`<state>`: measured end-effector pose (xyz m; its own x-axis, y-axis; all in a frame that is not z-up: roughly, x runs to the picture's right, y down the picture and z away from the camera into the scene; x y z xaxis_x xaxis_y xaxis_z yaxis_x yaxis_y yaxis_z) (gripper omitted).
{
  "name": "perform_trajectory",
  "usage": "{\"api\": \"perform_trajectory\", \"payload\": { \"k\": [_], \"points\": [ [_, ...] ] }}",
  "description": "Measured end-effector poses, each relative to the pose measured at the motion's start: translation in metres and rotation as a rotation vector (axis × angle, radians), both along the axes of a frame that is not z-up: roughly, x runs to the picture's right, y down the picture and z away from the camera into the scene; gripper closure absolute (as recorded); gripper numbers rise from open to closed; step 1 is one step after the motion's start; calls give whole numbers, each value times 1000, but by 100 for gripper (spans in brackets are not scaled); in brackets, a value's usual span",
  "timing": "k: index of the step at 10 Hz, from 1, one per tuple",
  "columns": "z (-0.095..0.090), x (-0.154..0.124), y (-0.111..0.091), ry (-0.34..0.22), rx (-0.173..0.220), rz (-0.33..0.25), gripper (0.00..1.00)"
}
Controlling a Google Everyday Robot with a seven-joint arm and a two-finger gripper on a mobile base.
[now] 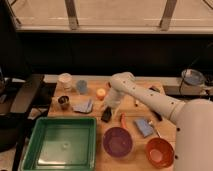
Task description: Wipe table surface with eraser
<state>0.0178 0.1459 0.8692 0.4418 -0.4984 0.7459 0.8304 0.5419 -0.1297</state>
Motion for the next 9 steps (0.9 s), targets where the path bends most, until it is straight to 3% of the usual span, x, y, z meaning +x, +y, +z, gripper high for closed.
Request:
{"api": "perform_trajectory", "payload": {
  "k": [2, 4, 6, 9],
  "points": [
    [-6, 0, -3, -5, 28, 11, 74],
    [-9, 2, 0, -1, 30, 13, 95],
    [-12, 3, 3, 2, 29, 15, 100],
    [-22, 12, 1, 22, 41, 31, 100]
  ]
}}
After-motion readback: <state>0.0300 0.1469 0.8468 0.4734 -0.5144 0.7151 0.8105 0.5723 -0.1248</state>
